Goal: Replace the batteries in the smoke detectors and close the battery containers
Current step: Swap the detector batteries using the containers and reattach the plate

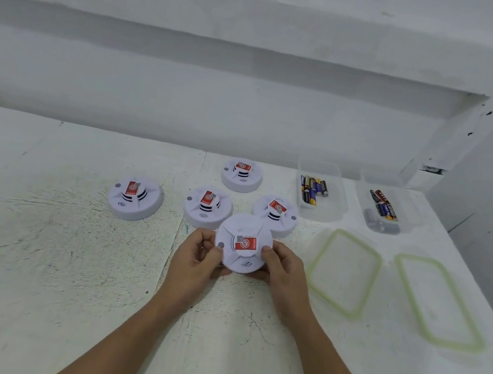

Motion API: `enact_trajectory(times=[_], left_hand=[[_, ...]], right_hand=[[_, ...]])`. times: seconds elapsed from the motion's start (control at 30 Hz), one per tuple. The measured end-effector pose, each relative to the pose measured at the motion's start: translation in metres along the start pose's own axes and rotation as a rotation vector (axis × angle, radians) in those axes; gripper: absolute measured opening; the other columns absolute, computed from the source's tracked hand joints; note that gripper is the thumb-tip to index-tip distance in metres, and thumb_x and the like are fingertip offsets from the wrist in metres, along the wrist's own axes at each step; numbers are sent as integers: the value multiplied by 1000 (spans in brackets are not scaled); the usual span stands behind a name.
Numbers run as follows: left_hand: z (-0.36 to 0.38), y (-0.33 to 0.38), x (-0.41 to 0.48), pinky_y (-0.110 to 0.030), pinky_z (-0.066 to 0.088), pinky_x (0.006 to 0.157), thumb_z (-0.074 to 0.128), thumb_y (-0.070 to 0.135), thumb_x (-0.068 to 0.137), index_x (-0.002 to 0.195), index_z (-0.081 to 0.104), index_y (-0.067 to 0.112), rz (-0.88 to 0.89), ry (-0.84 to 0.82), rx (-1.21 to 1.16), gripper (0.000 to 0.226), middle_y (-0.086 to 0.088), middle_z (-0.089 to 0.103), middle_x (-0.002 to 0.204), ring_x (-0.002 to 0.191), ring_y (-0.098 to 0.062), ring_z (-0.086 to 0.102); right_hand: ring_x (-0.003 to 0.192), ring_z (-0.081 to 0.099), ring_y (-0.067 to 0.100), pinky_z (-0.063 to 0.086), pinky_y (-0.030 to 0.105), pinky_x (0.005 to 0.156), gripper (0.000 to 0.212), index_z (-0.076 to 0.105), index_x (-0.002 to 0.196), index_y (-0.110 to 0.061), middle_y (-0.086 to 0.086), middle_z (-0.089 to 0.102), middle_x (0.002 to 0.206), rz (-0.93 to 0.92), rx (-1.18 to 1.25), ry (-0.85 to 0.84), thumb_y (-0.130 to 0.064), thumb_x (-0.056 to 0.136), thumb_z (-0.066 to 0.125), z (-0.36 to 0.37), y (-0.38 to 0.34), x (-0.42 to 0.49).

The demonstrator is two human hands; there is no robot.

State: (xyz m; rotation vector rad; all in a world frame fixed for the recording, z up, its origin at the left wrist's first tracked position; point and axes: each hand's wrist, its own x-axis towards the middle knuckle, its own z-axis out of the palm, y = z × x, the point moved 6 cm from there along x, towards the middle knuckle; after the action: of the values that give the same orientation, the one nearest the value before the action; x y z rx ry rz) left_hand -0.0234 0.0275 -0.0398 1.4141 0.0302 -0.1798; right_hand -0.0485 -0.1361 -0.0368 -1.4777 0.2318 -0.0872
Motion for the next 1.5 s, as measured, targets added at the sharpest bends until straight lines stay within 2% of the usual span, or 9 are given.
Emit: enact_trajectory(times=[0.1,0.17,0.37,0.67,0.77,0.97,1.2,1.43,1.5], left_hand=[[0,-1,1,-44,56,77,51,0,95,106,59,-2,-10,-12,-36,14,-29,62,104,86,-29,66],[1,-1,1,-44,59,79,50,-1,96,109,59,-3,-22,-24,-68,16,-25,64,105,91,-28,70],[1,1,1,-38,61,73,49,0,96,111,59,-5,-18,-26,-90,18,-24,65,105,90,-29,71],[1,1,0,-44,60,76,52,2,95,109,61,0,-17,-18,-57,17,-18,69,104,92,-28,71],[1,2,0,-41,61,74,53,2,95,109,62,2,-13,-16,-54,17,-15,70,104,92,-26,72],[2,6,-2,-41,60,75,50,-7,93,118,62,7,0,-54,-59,30,-10,74,99,92,-26,72],[2,6,-3,-46,59,78,50,-7,93,125,59,9,5,-59,-49,36,-11,74,98,95,-29,71],[2,6,-4,-45,59,77,52,-11,91,127,57,9,-4,-77,-91,42,-14,71,107,96,-32,70],[3,8,-4,-41,60,73,52,-12,90,125,58,12,-5,-84,-107,44,-8,71,102,93,-29,71]], right_hand=[[96,68,25,58,44,79,25,69,106,-15,7,73,101,-9,-7,-1,-10,98,46,-1,0,-1],[95,69,25,59,40,77,25,69,105,-16,6,73,100,-12,9,-8,-9,98,46,-1,-1,-1],[94,69,25,59,42,76,24,69,105,-16,7,73,100,-13,11,-11,-10,97,47,-2,1,-1],[92,70,24,59,40,75,23,69,102,-15,6,74,97,-13,14,-5,-8,97,47,-3,0,-2],[91,70,21,59,36,74,23,69,104,-17,3,74,97,-21,8,-12,-9,97,48,-2,-2,-3],[91,70,22,59,33,71,22,69,104,-16,3,74,97,-26,15,-16,-10,97,48,-2,-2,-3],[94,70,22,59,35,71,25,65,116,-12,4,73,104,-27,8,-21,-10,97,49,-2,-1,-3],[96,69,22,59,37,72,28,63,119,-19,3,72,106,-56,35,-38,-8,96,49,-1,-5,-5],[95,70,22,59,37,71,32,60,120,-25,3,73,104,-57,63,-31,-6,96,50,-1,-6,-6]])
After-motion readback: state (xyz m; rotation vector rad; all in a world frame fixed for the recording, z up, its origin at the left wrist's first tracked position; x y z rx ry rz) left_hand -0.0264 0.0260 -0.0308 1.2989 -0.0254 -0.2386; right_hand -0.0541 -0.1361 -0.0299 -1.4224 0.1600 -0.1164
